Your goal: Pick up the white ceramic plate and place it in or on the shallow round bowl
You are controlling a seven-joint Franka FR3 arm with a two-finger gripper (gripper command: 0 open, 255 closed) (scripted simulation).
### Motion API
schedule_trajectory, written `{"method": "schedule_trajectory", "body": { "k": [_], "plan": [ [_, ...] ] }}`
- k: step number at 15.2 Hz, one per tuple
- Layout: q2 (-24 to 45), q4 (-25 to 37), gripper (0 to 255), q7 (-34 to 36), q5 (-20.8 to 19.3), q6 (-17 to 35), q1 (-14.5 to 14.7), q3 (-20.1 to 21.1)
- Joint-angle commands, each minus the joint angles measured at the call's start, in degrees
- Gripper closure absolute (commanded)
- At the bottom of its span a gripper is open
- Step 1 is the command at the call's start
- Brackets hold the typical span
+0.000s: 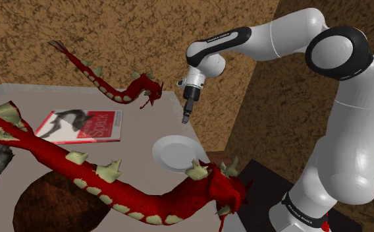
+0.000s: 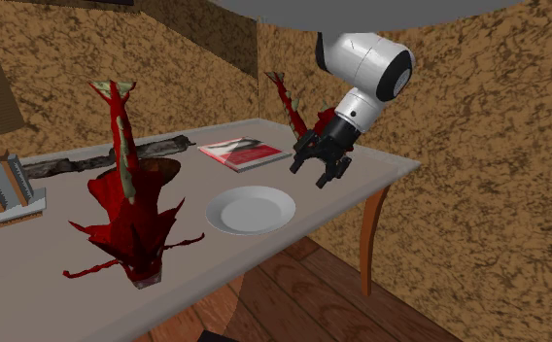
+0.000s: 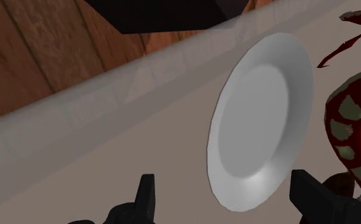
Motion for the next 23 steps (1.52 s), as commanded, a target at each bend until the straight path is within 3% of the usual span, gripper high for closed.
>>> {"method": "schedule_trajectory", "body": {
  "k": [1,8,16,17,23],
  "plan": [
    [3.3,3.0,0,-1.8,2.1,-1.6,-0.4,0.7],
    [3.3,-1.9,0,-2.6,3.5,3.6,1.2,1.8],
    [3.3,-1.8,0,-2.6,3.5,3.6,1.2,1.8],
    [3.3,-1.8,255,-2.6,3.5,3.6,1.2,1.8],
    [3.3,-1.9,255,-2.6,3.5,3.6,1.2,1.8]
  ]
}}
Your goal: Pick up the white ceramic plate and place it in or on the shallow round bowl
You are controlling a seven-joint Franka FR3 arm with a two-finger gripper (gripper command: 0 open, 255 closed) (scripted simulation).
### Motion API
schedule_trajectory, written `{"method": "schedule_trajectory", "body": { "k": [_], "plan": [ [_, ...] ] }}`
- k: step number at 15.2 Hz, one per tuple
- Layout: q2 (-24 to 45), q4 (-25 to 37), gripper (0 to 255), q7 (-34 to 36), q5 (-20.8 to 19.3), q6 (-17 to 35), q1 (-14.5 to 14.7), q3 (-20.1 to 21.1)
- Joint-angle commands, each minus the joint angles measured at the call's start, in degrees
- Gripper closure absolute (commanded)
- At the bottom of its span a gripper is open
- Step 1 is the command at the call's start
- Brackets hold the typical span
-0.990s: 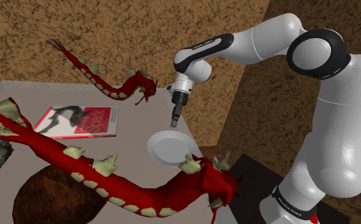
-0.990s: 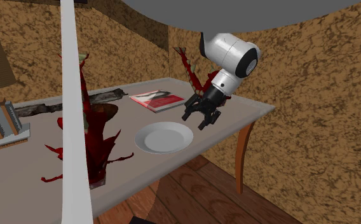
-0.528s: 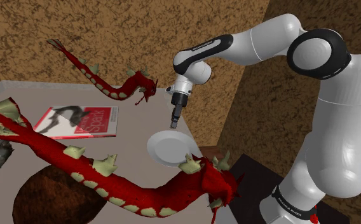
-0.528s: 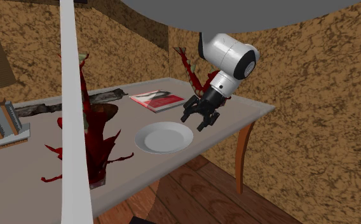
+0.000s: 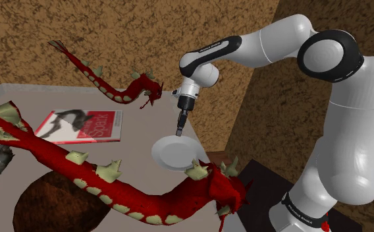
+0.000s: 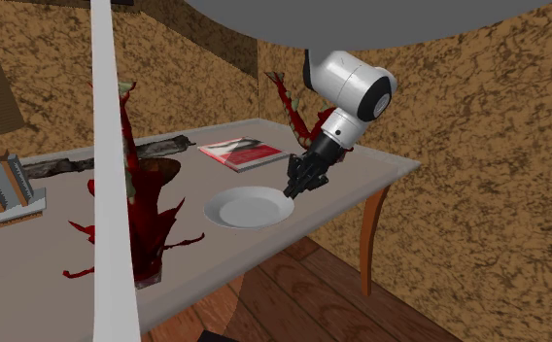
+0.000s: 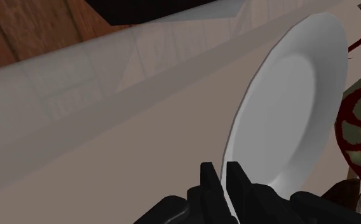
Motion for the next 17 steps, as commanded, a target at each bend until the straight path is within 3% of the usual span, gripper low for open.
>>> {"method": "schedule_trajectory", "body": {
  "k": [1,17],
  "plan": [
    [0.0,0.0,255,0.0,0.0,0.1,0.0,0.0],
    [-4.9,4.0,255,5.0,-1.8,-7.3,-0.1,-0.5]
  ]
}}
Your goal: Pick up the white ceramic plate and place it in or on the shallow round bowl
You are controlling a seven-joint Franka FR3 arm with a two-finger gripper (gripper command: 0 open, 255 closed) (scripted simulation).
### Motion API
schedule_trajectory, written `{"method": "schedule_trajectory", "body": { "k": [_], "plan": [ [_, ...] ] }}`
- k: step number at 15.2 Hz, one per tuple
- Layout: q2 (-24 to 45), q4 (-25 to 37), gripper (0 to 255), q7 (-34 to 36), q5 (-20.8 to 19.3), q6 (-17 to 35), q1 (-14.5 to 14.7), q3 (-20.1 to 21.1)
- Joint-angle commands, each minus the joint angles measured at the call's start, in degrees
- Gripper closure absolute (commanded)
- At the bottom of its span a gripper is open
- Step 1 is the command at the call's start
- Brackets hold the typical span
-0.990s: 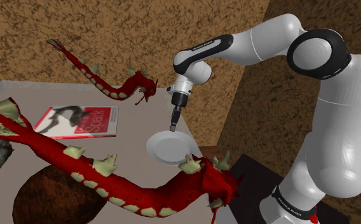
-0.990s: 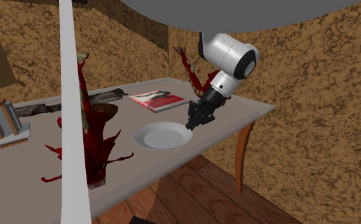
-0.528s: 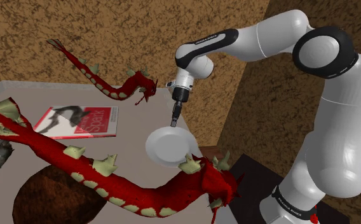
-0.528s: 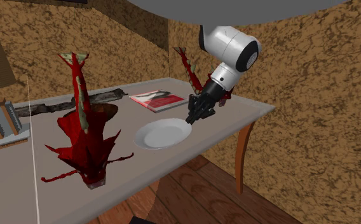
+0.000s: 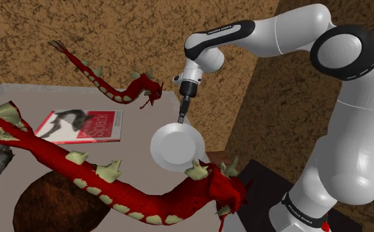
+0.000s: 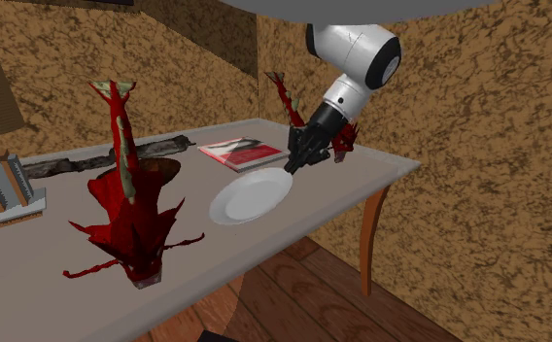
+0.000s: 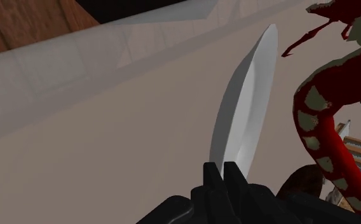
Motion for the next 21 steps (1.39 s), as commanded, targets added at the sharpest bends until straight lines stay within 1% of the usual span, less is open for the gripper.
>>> {"method": "schedule_trajectory", "body": {
  "k": [1,9,15,21],
  "plan": [
    [-0.5,0.8,255,0.6,-0.2,-1.1,-0.1,-0.1],
    [-2.4,4.3,255,3.4,-0.8,-5.6,-0.3,-0.3],
    [-0.3,7.1,255,9.9,1.8,-2.3,4.0,3.2],
    [3.6,12.7,255,16.4,3.8,0.4,8.0,6.3]
  ]
}}
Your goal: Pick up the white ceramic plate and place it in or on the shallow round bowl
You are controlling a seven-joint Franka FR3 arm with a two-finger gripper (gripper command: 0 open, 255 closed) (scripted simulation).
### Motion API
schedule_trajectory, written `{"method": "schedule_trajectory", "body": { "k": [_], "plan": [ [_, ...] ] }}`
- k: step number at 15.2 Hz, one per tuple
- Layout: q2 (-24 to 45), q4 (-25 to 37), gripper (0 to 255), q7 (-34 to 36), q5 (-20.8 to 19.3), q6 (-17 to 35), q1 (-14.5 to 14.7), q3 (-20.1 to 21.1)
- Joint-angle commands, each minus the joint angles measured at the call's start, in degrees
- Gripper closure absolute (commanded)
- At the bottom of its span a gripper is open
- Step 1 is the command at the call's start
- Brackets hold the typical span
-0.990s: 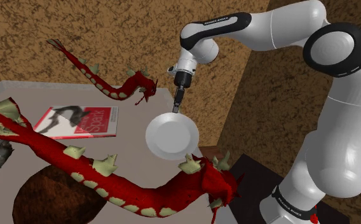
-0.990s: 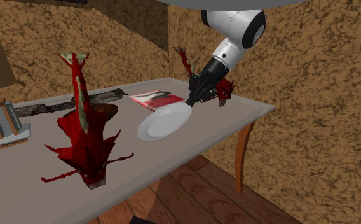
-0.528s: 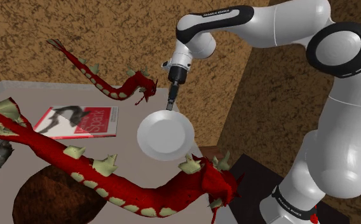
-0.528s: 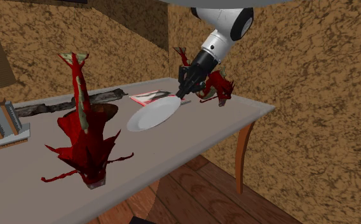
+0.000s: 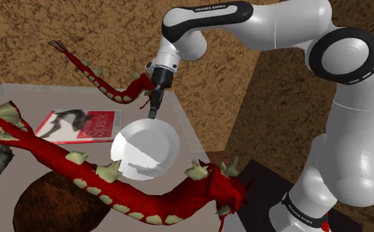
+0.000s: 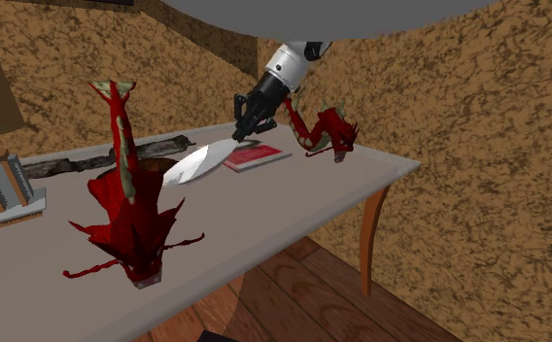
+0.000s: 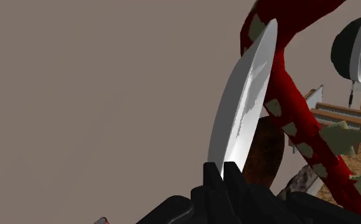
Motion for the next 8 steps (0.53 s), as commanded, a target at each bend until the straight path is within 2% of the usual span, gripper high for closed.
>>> {"method": "schedule_trajectory", "body": {
  "k": [1,8],
  "plan": [
    [1.5,2.1,255,2.3,0.6,1.0,1.4,1.0],
    [9.1,13.1,255,10.3,1.5,2.8,6.0,4.0]
  ]
}}
